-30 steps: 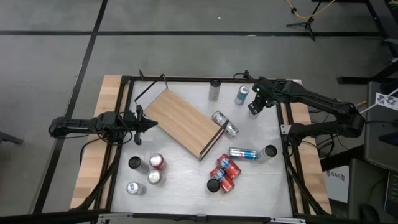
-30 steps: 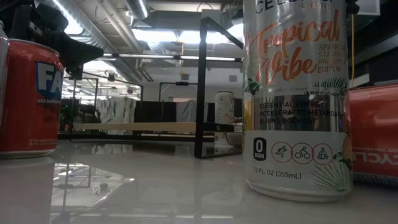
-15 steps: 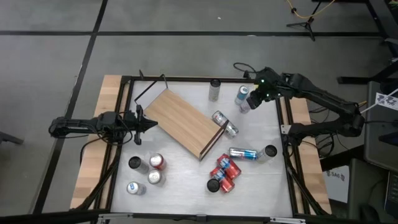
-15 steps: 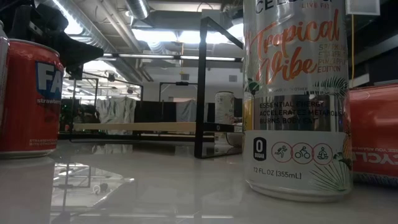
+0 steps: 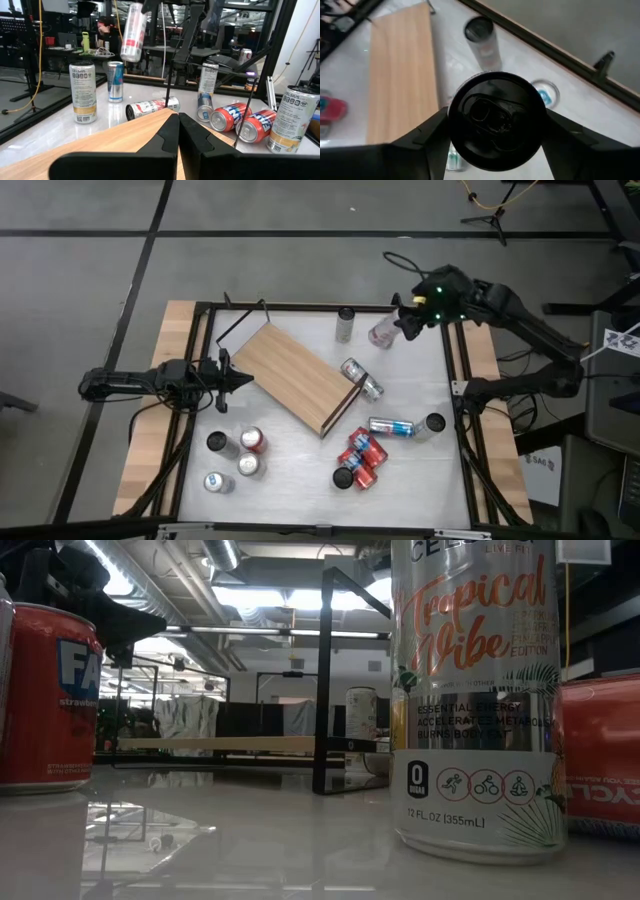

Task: Place canned beverage on shelf
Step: Put the right white-pink soda can on the shelf

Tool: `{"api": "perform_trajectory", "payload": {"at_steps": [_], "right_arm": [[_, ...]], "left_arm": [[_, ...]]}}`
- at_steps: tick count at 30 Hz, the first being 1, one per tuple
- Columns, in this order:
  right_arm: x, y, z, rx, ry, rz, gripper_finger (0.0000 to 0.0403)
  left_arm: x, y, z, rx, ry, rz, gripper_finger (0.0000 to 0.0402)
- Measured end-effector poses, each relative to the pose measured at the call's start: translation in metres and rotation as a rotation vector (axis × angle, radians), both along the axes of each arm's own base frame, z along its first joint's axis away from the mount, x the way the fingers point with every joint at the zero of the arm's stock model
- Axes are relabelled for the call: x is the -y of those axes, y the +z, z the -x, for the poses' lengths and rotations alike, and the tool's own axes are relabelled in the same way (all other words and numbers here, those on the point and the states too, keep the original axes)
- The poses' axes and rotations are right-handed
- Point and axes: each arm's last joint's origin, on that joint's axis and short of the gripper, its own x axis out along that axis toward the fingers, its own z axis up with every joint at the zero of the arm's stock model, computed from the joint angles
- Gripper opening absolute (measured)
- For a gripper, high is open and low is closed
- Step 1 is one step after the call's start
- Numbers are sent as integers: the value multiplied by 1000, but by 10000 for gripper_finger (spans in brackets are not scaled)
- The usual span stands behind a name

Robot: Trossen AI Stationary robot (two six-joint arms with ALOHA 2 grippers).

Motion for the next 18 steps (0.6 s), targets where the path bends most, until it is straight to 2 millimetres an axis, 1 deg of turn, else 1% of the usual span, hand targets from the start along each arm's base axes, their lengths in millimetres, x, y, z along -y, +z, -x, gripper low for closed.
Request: {"api": "perform_trajectory", "payload": {"at_steps": [5,9,14,18], "right_arm": [[6,7,-15,24,48,-24,248],[4,6,-35,1,123,-19,248],[-5,2,-67,-34,238,-12,248],[-17,-3,-94,-65,333,-5,248]], "left_arm": [[0,0,0,0,0,0,0],[0,0,0,0,0,0,0],[0,0,0,0,0,0,0],[0,0,0,0,0,0,0]]}}
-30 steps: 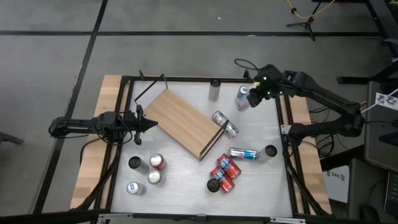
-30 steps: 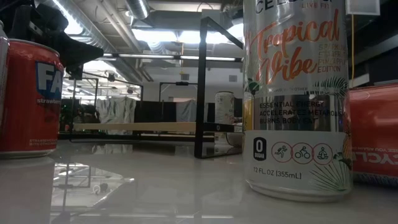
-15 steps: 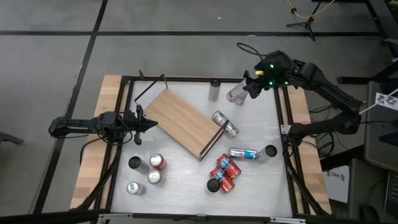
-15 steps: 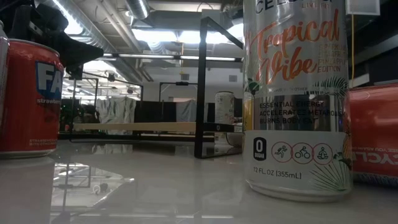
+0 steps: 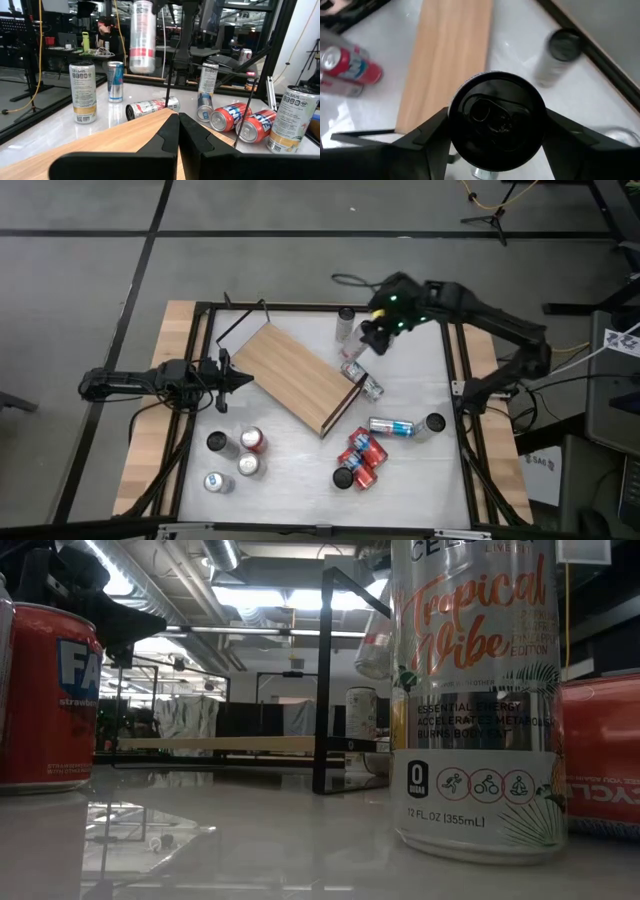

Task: Place canned beverage on shelf
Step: Put the right white-pink soda can on the shelf

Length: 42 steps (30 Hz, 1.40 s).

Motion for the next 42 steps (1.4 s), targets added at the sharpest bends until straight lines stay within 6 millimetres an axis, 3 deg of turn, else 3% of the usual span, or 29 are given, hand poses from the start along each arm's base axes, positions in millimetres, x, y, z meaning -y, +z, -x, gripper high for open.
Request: {"api": "perform_trajectory", "payload": {"at_steps": [5,11,34,42], "right_arm": [[-15,-5,-28,-25,137,42,248],[-29,-10,-48,-43,260,88,248],[-32,-49,-68,-257,298,37,248],[-32,-53,-66,-282,302,24,248]], "left_arm": [[0,0,0,0,0,0,0],[0,0,0,0,0,0,0],[0,0,0,0,0,0,0],[0,0,0,0,0,0,0]]}}
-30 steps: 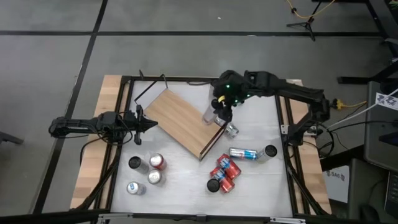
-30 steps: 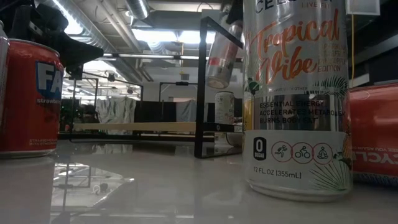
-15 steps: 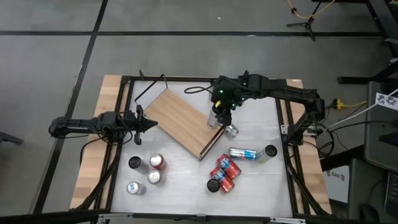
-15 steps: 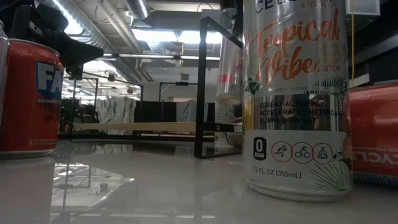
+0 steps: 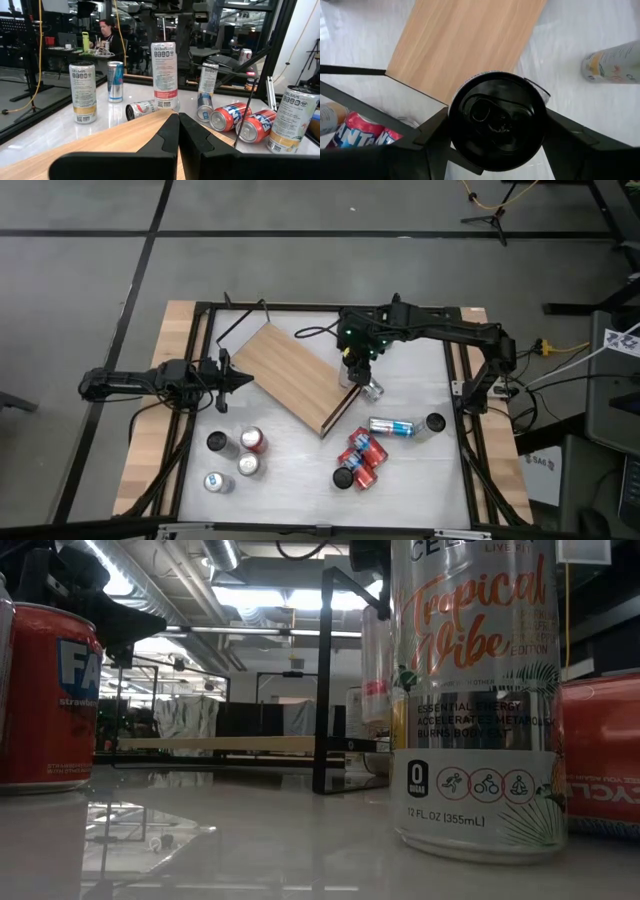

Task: Place canned beverage on shelf
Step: Put the right white-pink soda can on the shelf

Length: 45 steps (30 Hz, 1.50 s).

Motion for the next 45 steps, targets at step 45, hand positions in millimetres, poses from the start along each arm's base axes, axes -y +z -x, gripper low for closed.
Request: {"api": "perform_trajectory", "payload": {"at_steps": [45], "right_arm": [[-24,-23,-19,-82,47,87,279]], "left_arm": [[0,0,0,0,0,0,0]]}}
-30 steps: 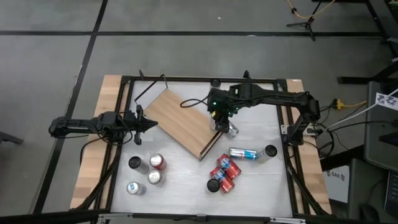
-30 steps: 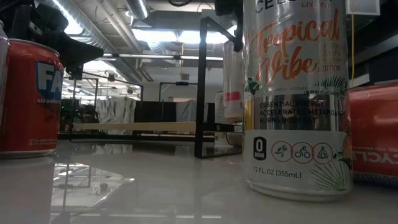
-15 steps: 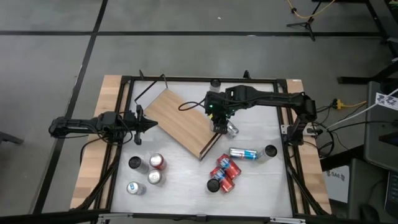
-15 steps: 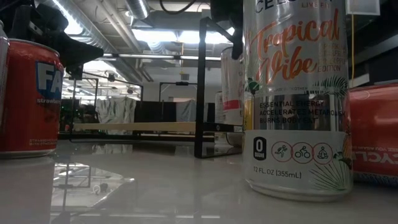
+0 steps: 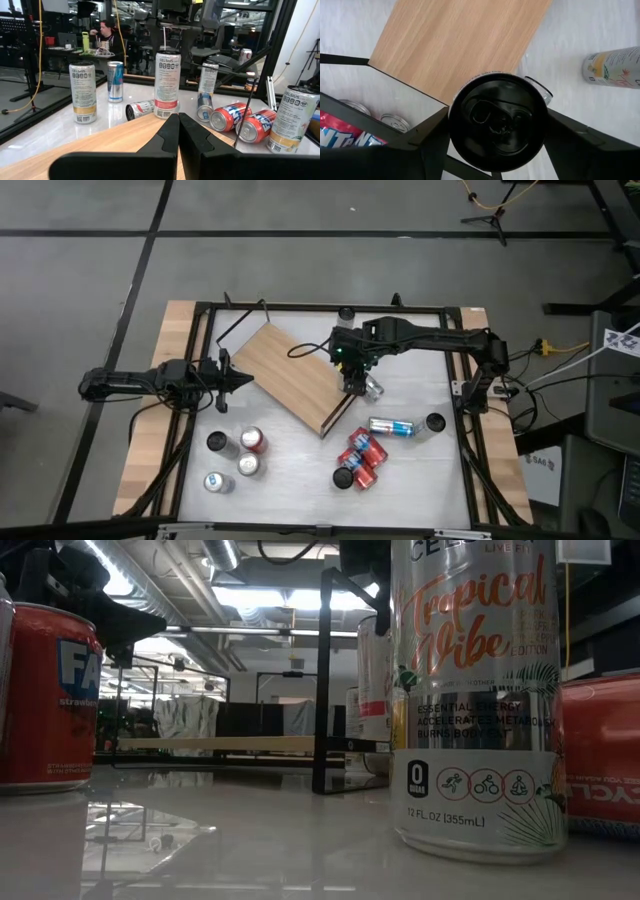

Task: Place canned beverage on shelf
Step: Put the right white-pink soda can on the shelf

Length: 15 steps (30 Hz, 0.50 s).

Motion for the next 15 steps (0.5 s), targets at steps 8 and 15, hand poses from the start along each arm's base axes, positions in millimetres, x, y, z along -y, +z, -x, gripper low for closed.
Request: {"api": "perform_trajectory", "payload": {"at_steps": [8,15], "right_arm": [[0,-3,-1,-11,1,-5,308],[0,-2,-1,-9,0,-3,308]], "left_arm": [[0,0,0,0,0,0,0],[0,0,0,0,0,0,0]]}}
